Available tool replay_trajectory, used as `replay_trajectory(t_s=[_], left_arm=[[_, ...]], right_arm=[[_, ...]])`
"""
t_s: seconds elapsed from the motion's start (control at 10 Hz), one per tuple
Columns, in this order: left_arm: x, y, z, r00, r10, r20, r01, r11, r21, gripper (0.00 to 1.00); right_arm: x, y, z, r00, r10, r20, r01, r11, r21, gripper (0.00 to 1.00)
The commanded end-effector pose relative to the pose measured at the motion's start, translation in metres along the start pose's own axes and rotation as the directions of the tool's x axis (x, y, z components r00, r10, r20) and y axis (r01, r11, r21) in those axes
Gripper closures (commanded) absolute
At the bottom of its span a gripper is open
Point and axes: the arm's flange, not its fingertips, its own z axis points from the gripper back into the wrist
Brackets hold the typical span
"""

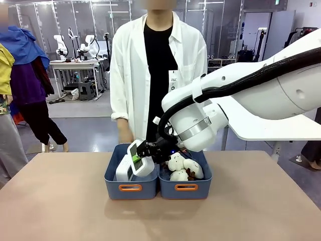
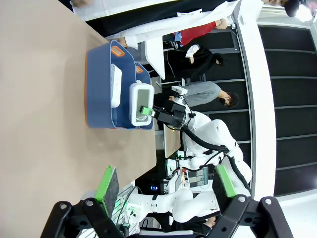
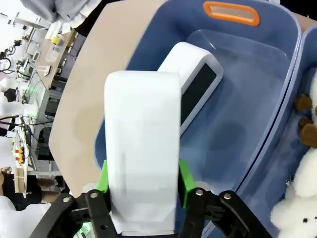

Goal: Sort the digital clocks into the basket.
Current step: Pick up the Digital clock from the table and place it into the empty Plastic storage basket.

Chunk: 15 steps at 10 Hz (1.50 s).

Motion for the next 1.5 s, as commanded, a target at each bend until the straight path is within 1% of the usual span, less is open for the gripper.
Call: replay_trajectory(t_s=[0.0,0.2,0.4,0.5,0.6,1.4], left_arm=[[-0.004,-0.004,0.003,1.0,0.014,-0.012,-0.014,1.0,0.0,0.03],[-0.004,-0.004,0.003,1.0,0.014,-0.012,-0.014,1.0,0.0,0.03],[-0.004,-0.004,0.003,1.0,0.014,-0.012,-0.014,1.0,0.0,0.03],[-0.004,-0.004,0.003,1.0,0.014,-0.012,-0.014,1.0,0.0,0.03],[-0.004,-0.004,0.003,1.0,0.014,-0.012,-0.014,1.0,0.0,0.03],[-0.004,-0.004,0.003,1.0,0.014,-0.012,-0.014,1.0,0.0,0.03]], right_arm=[[-0.009,0.005,0.011,0.999,0.047,-0.014,-0.047,0.999,0.027,0.01],[-0.01,0.011,0.031,0.998,0.061,0.012,-0.062,0.997,0.052,0.0],[-0.015,0.012,0.064,0.994,0.084,0.067,-0.091,0.991,0.095,0.0],[-0.026,0.008,0.091,0.981,0.19,0.028,-0.192,0.979,0.065,0.0],[0.002,0.02,0.05,0.997,0.061,0.038,-0.063,0.996,0.059,0.0],[0.002,0.02,0.05,0.997,0.061,0.038,-0.063,0.996,0.059,0.0]])
